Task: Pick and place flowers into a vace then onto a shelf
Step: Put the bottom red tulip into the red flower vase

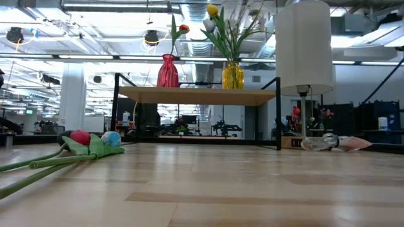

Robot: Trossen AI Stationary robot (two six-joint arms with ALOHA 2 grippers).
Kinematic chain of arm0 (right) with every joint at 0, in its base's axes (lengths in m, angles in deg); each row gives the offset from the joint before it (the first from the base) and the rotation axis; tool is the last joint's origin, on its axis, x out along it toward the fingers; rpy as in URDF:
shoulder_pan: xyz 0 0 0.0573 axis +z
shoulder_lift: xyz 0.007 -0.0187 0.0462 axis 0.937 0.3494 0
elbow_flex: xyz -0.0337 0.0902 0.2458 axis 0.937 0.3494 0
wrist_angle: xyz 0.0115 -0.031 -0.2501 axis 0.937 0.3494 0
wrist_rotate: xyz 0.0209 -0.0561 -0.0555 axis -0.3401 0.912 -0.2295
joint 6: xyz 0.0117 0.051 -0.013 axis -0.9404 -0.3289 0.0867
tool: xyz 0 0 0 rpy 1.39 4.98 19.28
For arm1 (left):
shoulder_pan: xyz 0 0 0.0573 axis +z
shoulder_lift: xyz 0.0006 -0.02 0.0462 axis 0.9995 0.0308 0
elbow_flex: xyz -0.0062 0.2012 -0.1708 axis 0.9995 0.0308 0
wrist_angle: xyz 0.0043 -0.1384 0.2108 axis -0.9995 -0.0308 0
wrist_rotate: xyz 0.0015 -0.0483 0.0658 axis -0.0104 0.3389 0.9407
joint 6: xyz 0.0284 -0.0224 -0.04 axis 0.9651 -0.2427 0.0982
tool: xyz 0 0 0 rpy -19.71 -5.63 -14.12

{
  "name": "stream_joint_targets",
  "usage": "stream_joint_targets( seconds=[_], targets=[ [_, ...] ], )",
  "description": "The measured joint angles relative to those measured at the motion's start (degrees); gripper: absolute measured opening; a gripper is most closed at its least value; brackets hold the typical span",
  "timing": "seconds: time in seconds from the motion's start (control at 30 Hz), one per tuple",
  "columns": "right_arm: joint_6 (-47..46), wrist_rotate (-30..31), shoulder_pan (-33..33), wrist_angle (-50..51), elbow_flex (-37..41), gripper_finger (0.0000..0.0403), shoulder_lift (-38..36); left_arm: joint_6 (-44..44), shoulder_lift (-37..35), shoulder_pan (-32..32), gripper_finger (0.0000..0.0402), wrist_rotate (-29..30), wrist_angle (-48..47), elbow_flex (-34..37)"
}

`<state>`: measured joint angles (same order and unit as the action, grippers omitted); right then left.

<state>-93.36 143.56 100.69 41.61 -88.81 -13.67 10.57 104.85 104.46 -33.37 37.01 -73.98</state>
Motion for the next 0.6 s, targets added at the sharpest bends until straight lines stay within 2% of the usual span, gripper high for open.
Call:
stream_joint_targets(
  seconds=[0.1,0.23,0.5,0.6],
  targets=[
    [-1.6,0.1,-0.1,-2.9,4.7,0.0000,-1.5,-0.1,2.9,0.0,0.0000,0.6,3.0,0.0],
    [-3.4,0.2,-0.1,-3.4,7.2,0.0000,-1.9,-0.1,6.9,0.0,0.0000,2.7,6.7,0.0],
    [-4.5,0.0,0.0,-3.4,7.8,0.0000,-1.8,-0.7,11.4,-1.5,0.0000,14.6,9.5,0.0],
    [-4.5,-0.1,0.0,-3.4,7.8,0.0000,-1.8,-0.7,11.5,-3.7,0.0000,17.1,9.3,0.0]
  ],
)
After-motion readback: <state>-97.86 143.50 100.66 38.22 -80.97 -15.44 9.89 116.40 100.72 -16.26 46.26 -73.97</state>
